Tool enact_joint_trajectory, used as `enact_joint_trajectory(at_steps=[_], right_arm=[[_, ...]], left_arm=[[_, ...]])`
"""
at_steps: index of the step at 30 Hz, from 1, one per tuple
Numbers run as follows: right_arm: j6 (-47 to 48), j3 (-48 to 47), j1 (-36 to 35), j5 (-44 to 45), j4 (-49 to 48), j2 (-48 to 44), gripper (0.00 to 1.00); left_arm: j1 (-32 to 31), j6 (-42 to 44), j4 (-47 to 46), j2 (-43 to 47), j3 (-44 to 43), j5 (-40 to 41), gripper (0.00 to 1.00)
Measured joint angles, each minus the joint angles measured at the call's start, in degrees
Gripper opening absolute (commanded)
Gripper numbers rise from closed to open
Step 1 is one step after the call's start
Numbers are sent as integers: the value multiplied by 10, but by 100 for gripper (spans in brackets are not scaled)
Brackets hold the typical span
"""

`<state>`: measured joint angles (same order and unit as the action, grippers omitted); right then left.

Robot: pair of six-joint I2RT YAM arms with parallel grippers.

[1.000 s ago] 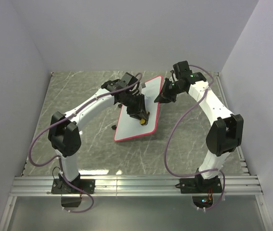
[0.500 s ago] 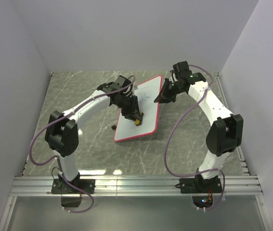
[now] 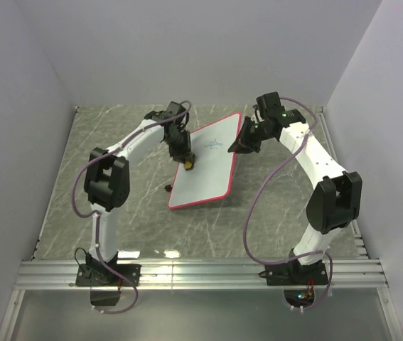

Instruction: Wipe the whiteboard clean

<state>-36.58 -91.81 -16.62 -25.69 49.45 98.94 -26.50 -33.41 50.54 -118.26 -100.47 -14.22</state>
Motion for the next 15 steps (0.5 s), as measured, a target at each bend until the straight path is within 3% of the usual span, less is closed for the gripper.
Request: enact_joint_trajectory(at_steps=[6, 15], right_arm=[[-9, 5, -6, 1, -7, -5, 0], [-10, 8, -7, 9, -4, -6, 0]], left_arm=[[-9, -4, -3, -92, -195, -53, 0], [-16, -12, -48, -89, -195, -169, 0]])
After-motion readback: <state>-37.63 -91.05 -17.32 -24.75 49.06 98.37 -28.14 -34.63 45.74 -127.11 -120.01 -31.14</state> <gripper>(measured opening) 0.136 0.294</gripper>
